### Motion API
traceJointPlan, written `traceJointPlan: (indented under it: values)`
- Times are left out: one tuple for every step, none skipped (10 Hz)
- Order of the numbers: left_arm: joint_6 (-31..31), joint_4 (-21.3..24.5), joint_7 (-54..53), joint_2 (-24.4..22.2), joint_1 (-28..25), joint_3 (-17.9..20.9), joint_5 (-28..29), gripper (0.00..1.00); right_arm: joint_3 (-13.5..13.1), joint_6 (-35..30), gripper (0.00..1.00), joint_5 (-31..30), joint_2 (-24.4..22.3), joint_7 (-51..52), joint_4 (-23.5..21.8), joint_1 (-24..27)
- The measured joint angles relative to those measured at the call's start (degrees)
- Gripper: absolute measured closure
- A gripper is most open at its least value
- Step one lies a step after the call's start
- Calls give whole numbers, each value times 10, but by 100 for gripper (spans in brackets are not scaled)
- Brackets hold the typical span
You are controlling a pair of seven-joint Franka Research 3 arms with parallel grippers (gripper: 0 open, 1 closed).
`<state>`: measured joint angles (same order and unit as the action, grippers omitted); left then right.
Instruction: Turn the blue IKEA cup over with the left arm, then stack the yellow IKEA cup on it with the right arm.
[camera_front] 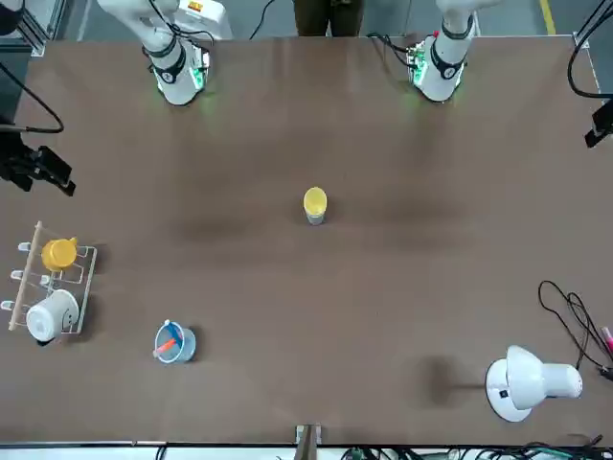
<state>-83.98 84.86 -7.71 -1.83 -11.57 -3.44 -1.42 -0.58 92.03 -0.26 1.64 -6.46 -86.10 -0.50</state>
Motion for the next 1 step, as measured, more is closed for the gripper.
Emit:
traceJointPlan:
  values:
    - [0,0,3,3,3,-3,0,1,0,-3,0,0,0,-3,0,-1]
